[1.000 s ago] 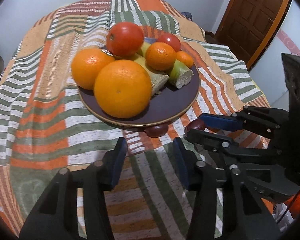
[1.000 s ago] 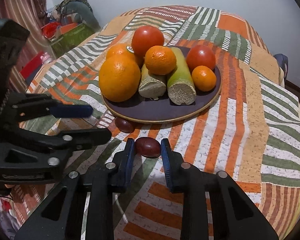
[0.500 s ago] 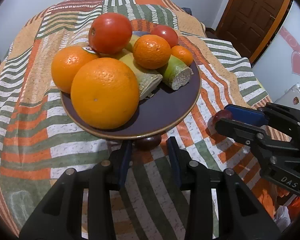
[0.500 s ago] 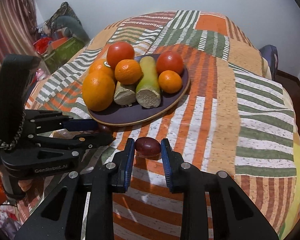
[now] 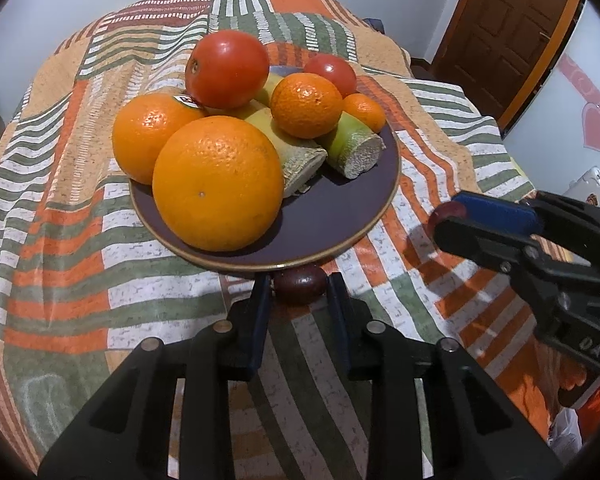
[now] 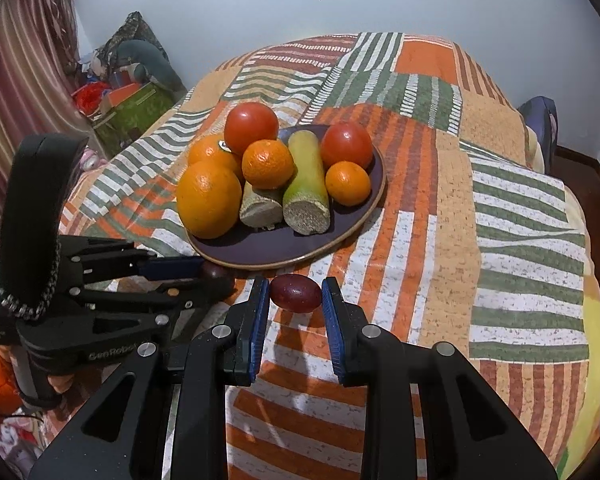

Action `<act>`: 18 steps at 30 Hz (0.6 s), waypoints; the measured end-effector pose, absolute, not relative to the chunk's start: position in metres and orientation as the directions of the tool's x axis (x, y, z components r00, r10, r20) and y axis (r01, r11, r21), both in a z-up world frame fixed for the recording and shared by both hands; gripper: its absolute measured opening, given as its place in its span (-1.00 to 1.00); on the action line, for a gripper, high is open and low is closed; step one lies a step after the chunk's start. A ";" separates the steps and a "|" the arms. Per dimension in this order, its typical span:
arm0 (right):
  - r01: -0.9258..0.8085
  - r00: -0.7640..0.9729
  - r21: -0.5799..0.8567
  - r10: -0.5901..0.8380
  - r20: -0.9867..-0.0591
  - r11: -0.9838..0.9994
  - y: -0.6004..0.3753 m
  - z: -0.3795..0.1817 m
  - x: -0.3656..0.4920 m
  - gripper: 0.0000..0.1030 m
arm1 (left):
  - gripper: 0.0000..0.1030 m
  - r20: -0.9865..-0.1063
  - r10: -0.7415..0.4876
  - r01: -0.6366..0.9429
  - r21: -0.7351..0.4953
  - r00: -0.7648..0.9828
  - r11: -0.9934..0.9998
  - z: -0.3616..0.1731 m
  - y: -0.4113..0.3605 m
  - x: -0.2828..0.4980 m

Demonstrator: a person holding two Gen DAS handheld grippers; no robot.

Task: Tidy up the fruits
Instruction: 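Lower both dates onto the plate rim and open both tools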

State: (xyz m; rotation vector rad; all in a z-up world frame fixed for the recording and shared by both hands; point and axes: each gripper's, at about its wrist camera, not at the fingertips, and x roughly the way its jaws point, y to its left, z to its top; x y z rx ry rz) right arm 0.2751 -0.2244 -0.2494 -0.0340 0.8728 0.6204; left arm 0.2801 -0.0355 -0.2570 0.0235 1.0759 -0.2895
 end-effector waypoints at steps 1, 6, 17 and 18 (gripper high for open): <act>-0.524 0.480 0.218 0.496 -0.724 0.824 -0.224 -0.249 0.275 -0.52 | -0.44 -0.868 -0.222 0.246 -0.120 0.444 0.962 -0.255 -0.035 0.278; -0.531 0.486 0.216 0.503 -0.714 0.819 -0.219 -0.246 0.278 -0.52 | -0.44 -0.848 -0.225 0.255 -0.111 0.480 0.960 -0.236 -0.030 0.267; -0.539 0.485 0.218 0.512 -0.709 0.813 -0.206 -0.247 0.290 -0.52 | -0.44 -0.808 -0.247 0.266 -0.117 0.535 0.957 -0.213 -0.035 0.270; -0.539 0.483 0.219 0.512 -0.710 0.813 -0.206 -0.248 0.290 -0.52 | -0.44 -0.810 -0.247 0.265 -0.117 0.533 0.957 -0.215 -0.036 0.273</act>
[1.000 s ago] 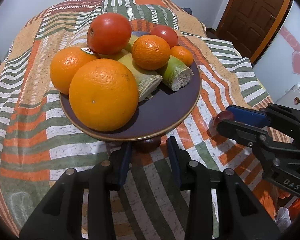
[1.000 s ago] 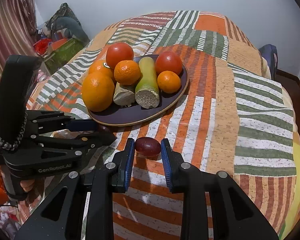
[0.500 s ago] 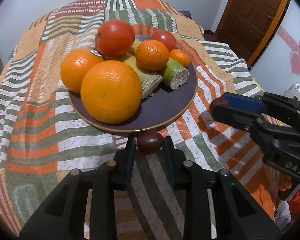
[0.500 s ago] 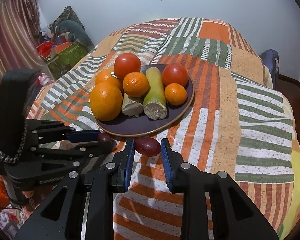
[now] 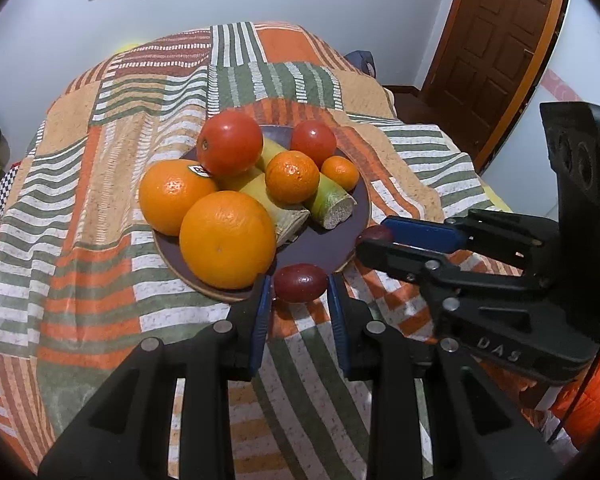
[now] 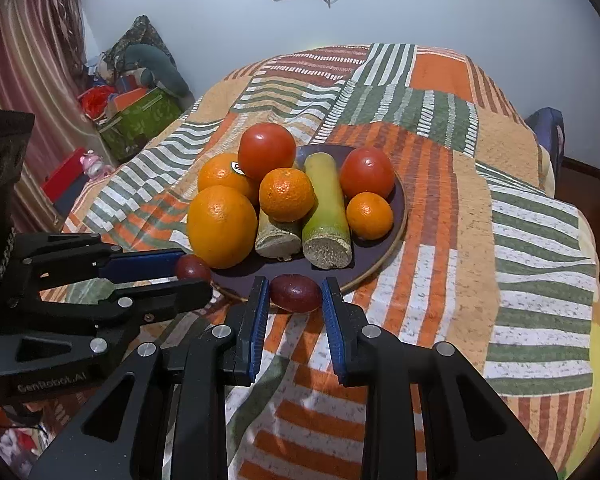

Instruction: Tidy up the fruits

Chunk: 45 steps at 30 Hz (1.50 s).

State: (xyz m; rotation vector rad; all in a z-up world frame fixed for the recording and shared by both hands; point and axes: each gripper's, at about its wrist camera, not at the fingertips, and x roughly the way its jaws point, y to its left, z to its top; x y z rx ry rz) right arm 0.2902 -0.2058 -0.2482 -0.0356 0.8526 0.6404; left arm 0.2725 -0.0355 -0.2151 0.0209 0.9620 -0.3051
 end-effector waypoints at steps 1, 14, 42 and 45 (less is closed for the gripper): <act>-0.539 0.482 0.218 0.510 -0.713 0.814 -0.204 -0.250 0.292 -0.52 | -0.44 -0.812 -0.245 0.263 -0.117 0.530 0.958 -0.217 -0.036 0.274; -0.531 0.469 0.235 0.513 -0.719 0.814 -0.202 -0.260 0.299 -0.51 | -0.43 -0.820 -0.246 0.247 -0.133 0.517 0.960 -0.233 -0.038 0.286; -0.482 0.719 0.120 0.470 -0.512 0.868 -0.240 -0.137 0.226 -0.24 | -0.12 -0.611 -0.157 0.143 -0.073 0.776 0.987 -0.108 -0.007 0.205; -0.482 0.758 0.111 0.477 -0.446 0.869 -0.245 -0.111 0.203 -0.24 | -0.12 -0.546 -0.146 0.132 -0.065 0.825 0.989 -0.079 -0.004 0.180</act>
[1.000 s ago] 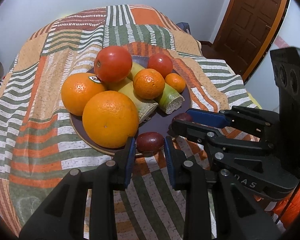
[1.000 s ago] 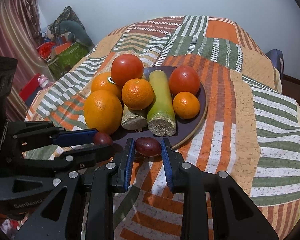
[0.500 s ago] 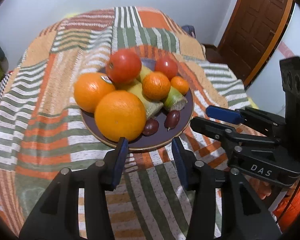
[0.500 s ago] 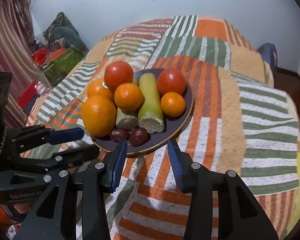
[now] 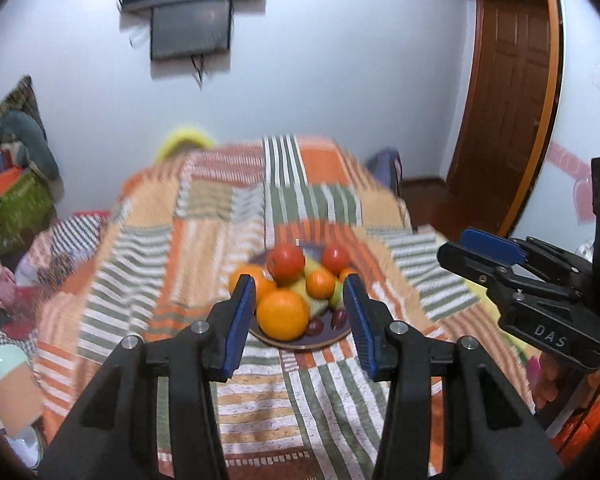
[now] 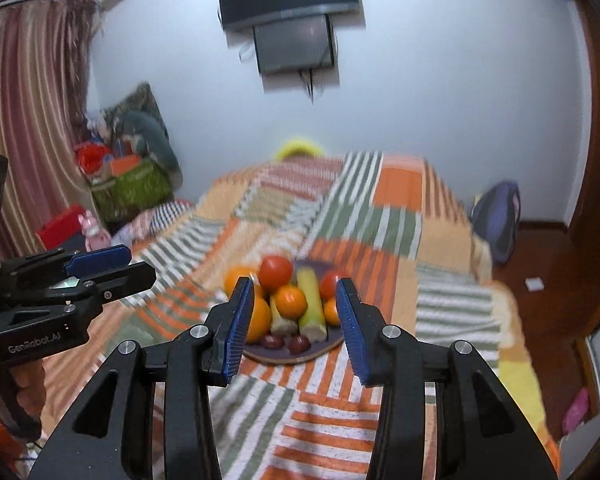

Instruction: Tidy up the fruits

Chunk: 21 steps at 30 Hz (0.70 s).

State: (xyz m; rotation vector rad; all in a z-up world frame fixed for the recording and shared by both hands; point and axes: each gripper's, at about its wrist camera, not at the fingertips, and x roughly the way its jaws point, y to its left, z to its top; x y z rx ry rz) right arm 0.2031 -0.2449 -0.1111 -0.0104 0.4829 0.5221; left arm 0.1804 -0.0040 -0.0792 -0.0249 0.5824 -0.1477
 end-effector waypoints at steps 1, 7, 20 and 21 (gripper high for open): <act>-0.482 0.767 0.108 0.478 -0.429 0.870 -0.246 -0.105 0.198 -0.24 | -0.12 -0.523 -0.145 0.130 -0.066 0.840 0.989 -0.070 -0.003 0.172; -0.483 0.817 0.095 0.488 -0.307 0.870 -0.253 -0.065 0.155 -0.24 | -0.12 -0.401 -0.150 0.134 -0.067 0.904 0.989 -0.025 -0.002 0.124; -0.470 0.863 0.080 0.477 -0.167 0.879 -0.254 -0.044 0.107 0.35 | 0.81 -0.205 -0.076 0.073 -0.021 0.976 0.997 0.020 -0.006 0.045; -0.465 0.868 0.075 0.470 -0.161 0.882 -0.254 -0.043 0.105 0.39 | 0.83 -0.197 -0.072 0.070 -0.020 0.978 0.997 0.022 -0.006 0.041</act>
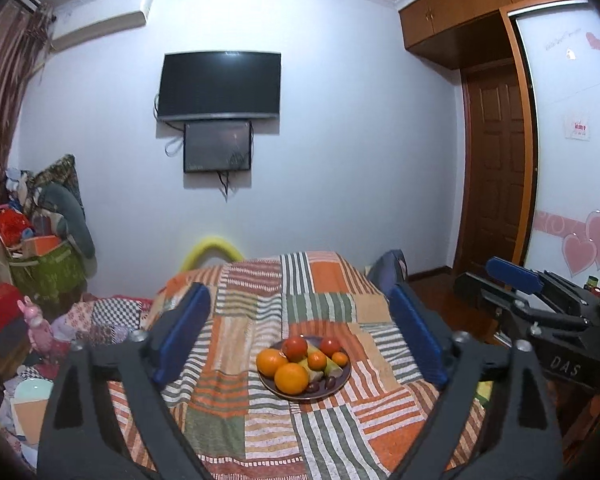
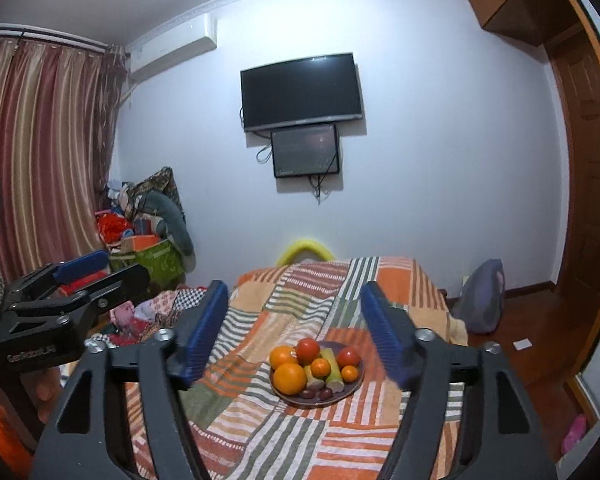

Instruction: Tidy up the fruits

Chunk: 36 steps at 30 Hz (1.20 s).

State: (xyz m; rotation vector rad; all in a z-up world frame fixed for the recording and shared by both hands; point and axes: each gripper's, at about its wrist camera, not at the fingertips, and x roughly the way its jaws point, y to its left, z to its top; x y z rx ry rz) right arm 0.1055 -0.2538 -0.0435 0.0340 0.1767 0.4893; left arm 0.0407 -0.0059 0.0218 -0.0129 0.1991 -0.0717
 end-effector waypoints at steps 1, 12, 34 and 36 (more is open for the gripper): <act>-0.460 0.871 0.071 0.465 -0.155 0.885 -0.254 -0.043 0.103 0.47 | 0.87 -0.191 -0.070 0.068 -0.018 0.979 0.998 0.022 -0.006 0.038; -0.405 0.904 0.068 0.411 -0.116 0.912 -0.256 -0.045 0.089 1.00 | 1.00 -0.188 -0.069 0.064 -0.034 0.980 0.997 0.022 -0.006 0.027; -0.406 0.903 0.057 0.410 -0.126 0.912 -0.257 -0.046 0.083 1.00 | 1.00 -0.188 -0.060 0.056 -0.026 0.980 0.998 0.018 -0.006 0.026; -0.406 0.903 0.059 0.410 -0.126 0.912 -0.258 -0.045 0.082 1.00 | 1.00 -0.187 -0.059 0.056 -0.025 0.981 0.998 0.018 -0.007 0.025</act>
